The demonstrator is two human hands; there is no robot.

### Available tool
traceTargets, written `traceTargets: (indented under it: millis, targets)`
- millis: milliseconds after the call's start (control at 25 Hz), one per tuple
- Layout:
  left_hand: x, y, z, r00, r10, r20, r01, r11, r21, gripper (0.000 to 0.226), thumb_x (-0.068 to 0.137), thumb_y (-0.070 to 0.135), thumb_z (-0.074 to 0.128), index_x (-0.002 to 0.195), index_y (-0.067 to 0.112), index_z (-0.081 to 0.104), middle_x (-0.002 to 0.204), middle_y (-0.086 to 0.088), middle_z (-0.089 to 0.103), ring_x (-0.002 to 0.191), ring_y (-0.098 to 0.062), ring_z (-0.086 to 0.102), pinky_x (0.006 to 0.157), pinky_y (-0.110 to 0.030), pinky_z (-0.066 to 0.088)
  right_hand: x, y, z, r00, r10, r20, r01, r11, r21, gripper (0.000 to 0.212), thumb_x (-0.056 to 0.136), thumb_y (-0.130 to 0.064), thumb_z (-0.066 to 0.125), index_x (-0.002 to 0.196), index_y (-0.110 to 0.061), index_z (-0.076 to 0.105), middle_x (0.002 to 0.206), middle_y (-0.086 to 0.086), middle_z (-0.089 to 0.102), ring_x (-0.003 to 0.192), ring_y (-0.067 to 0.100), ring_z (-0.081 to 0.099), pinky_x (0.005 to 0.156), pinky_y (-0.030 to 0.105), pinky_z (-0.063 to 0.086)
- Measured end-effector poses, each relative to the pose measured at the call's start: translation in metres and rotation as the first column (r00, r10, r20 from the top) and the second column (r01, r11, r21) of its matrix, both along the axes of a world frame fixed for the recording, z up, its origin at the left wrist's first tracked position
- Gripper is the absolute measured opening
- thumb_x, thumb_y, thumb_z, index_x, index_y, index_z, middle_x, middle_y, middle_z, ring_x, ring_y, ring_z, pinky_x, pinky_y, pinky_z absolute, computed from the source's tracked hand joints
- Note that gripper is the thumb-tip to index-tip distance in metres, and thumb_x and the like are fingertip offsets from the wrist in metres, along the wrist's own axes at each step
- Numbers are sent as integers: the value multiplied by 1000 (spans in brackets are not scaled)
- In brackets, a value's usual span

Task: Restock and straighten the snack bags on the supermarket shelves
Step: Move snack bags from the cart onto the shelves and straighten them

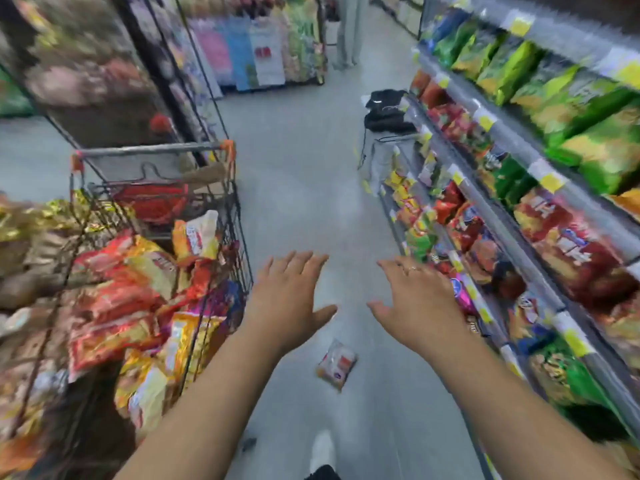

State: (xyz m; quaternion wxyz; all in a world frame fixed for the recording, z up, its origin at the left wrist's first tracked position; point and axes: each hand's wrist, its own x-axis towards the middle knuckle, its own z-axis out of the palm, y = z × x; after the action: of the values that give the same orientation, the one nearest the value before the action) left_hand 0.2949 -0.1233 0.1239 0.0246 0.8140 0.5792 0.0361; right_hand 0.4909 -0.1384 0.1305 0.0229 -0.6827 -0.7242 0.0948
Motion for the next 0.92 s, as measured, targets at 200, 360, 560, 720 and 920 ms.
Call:
traceTargets:
  millis: [200, 360, 560, 720, 920]
  targets:
    - [-65, -102, -43, 958, 284, -50, -288, 947, -144, 85, 86, 64, 53, 154, 30, 15, 163, 4, 16, 150, -21, 11, 122, -45, 10, -67, -33, -45, 964, 260, -57, -264, 959, -100, 72, 91, -52, 49, 151, -30, 16, 159, 2, 17, 145, 24, 19, 116, 45, 20]
    - [-113, -170, -58, 882, 469, -42, -469, 869, -159, 84, 87, 62, 53, 154, 31, 15, 162, 5, 16, 150, -18, 11, 121, -41, 8, -121, -54, -60, 897, 436, -77, -442, 884, -151, 74, 92, -52, 47, 153, -30, 11, 160, 3, 14, 146, 22, 15, 117, 45, 16]
    - [-182, -226, -71, 776, 630, -36, -625, 761, -172, 85, 85, 63, 55, 154, 32, 15, 162, 6, 17, 149, -17, 14, 121, -41, 9, -210, -80, -69, 790, 607, -84, -612, 775, -157, 75, 92, -54, 47, 152, -30, 11, 158, 4, 19, 145, 23, 17, 115, 43, 19]
    - [-243, -246, -86, 745, 667, -21, -657, 727, -201, 84, 85, 64, 54, 153, 31, 16, 162, 5, 18, 149, -19, 15, 122, -41, 12, -277, -93, -81, 752, 655, -81, -657, 732, -179, 75, 91, -53, 49, 152, -31, 13, 158, 4, 21, 146, 23, 17, 116, 43, 21]
    - [-334, -252, -105, 775, 632, -25, -615, 744, -260, 84, 87, 61, 54, 154, 28, 16, 162, 3, 19, 149, -20, 15, 121, -41, 13, -360, -104, -100, 774, 628, -82, -628, 742, -235, 74, 91, -54, 50, 152, -29, 16, 157, 3, 22, 144, 24, 20, 114, 41, 25]
